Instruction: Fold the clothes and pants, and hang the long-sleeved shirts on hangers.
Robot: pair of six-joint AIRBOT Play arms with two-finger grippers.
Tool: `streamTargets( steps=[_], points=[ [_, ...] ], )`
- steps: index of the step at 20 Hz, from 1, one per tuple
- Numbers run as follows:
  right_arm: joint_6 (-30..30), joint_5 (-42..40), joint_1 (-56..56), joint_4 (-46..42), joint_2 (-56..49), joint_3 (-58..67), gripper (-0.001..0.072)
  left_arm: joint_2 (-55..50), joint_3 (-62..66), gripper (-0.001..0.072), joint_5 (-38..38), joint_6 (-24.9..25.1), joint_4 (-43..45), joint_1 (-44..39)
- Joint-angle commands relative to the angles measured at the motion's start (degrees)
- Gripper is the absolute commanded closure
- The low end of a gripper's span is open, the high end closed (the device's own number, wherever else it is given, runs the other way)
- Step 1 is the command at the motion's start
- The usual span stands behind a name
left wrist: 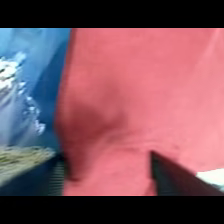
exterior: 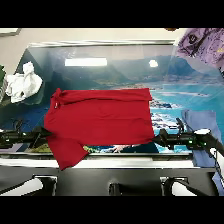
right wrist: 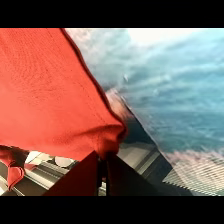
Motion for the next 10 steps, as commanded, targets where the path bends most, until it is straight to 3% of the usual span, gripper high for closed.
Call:
streamTargets(
  steps=[1,4,7,10],
  points=[
    [0.2,0.0,0.0,0.1,0.0,0.0,0.0685,0.0,-0.2,0.0397,-0.4,0.2,0.8,0.0],
    [0.2,0.6,0.0,0.5,0.0,0.0,0.0685,0.0,-0.2,0.0695,-0.6,0.2,0.8,0.0],
    [-2.6,5.5,0.7,1.6,0.0,1.9,0.0686,0.7,0.4,0.0692,-0.5,1.0,0.0,-1.8],
    [0.2,4.5,7.8,-1.2,0.0,11.4,0.0687,1.0,6.2,0.0693,-0.1,0.3,-0.9,-8.2]
  ],
)
